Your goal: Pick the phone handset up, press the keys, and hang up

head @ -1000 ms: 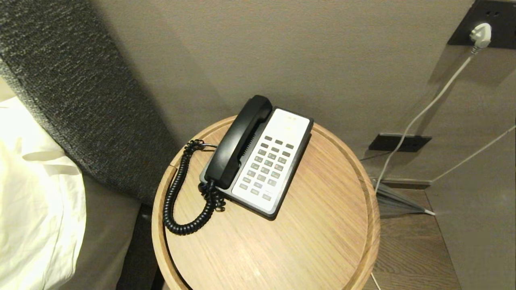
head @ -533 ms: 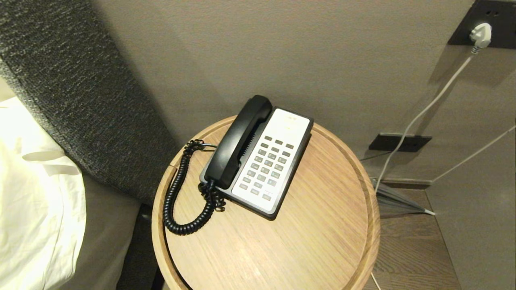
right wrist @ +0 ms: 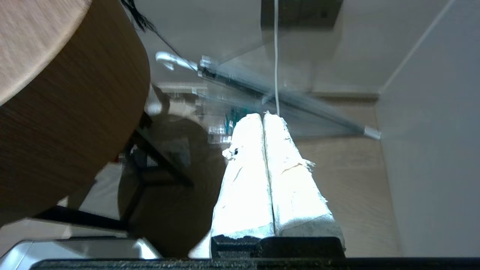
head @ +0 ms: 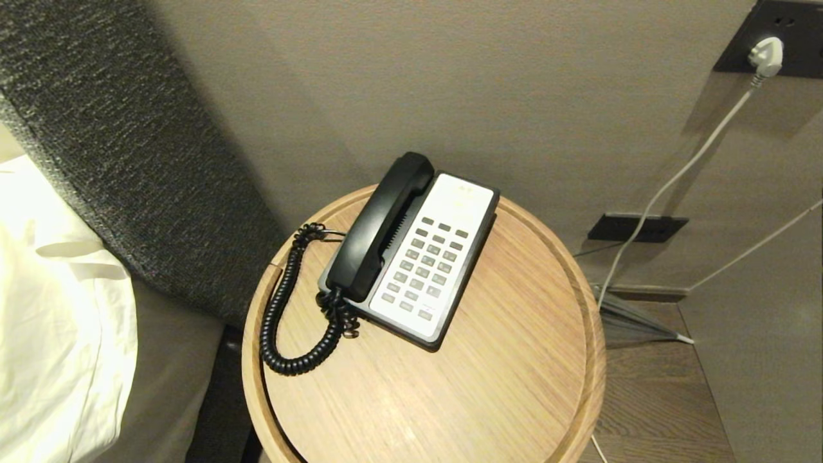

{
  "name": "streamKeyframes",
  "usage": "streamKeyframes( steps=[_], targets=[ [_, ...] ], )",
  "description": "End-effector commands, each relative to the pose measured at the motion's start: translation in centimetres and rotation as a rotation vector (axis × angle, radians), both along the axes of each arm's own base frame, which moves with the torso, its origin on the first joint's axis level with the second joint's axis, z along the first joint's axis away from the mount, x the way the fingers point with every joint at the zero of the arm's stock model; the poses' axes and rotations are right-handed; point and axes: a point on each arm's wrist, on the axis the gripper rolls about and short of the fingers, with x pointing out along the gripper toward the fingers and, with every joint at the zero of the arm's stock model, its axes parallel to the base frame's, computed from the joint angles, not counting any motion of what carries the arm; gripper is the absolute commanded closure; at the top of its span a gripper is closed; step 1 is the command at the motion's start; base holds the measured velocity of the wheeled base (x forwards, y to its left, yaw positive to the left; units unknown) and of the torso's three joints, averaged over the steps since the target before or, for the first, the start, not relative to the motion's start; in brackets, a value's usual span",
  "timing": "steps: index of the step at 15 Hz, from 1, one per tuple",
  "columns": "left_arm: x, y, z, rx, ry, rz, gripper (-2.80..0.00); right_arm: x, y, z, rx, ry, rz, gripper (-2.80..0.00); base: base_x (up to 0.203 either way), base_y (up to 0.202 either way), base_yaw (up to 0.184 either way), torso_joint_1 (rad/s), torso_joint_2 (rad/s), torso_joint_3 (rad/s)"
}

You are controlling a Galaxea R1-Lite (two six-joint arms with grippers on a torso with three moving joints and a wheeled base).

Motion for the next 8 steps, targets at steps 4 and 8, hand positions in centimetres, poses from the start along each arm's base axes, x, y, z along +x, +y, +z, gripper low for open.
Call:
streamKeyframes(
  steps=[4,8],
  targets=[
    [0.15,0.0,-0.5,0.002,0.019,0.0,0.0,0.04,0.0,-0.68,-0.008,0.001,-0.001,0.0,0.0,0.0,0.0,0.0,0.0,0.0],
    [0.15,0.0,-0.5,0.002,0.019,0.0,0.0,0.03,-0.01,-0.65,0.014,-0.004,-0.003,0.0,0.0,0.0,0.0,0.0,0.0,0.0]
  ],
)
